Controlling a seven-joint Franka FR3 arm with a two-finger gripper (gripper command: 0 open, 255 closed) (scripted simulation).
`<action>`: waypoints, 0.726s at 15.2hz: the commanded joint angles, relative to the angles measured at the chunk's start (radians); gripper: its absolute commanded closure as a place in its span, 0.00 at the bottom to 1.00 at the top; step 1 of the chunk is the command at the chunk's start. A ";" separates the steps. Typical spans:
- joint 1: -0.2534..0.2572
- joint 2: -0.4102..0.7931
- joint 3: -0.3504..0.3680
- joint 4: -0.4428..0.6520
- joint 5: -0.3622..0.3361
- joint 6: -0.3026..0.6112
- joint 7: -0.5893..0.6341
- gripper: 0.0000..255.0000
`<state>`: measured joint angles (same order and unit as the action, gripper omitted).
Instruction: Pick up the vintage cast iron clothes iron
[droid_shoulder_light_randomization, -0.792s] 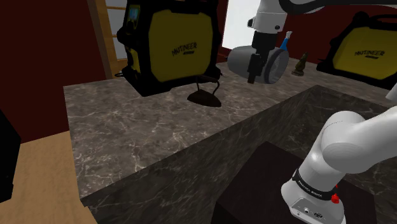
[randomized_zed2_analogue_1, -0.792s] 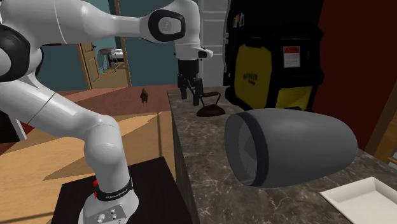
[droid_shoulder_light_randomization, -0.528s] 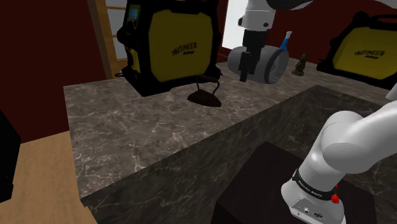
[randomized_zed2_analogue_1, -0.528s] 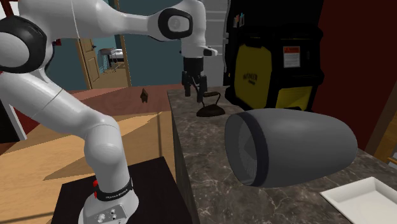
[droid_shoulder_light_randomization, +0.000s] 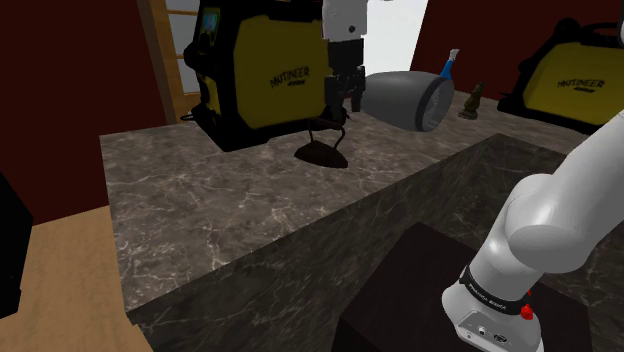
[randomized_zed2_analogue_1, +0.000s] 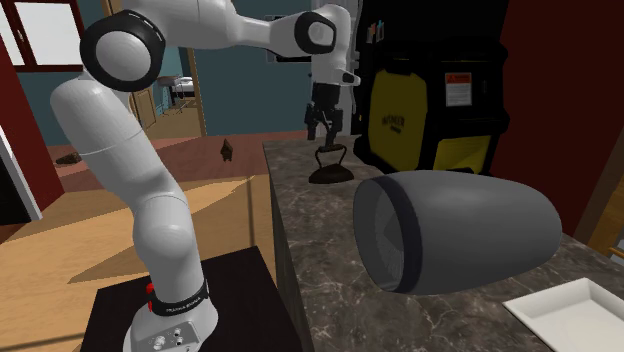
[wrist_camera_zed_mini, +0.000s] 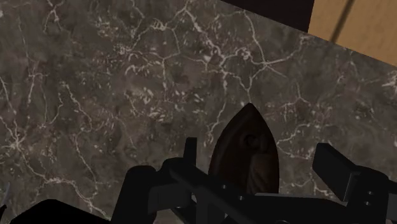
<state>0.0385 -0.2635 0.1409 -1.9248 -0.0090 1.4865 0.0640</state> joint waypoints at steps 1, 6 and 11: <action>0.006 0.069 0.016 0.065 -0.001 -0.021 0.028 0.00; 0.007 0.062 0.016 -0.009 0.000 0.047 0.029 0.00; 0.007 0.061 0.017 -0.045 0.001 0.081 0.030 1.00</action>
<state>0.0457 -0.2035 0.1574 -1.9687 -0.0082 1.5656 0.0935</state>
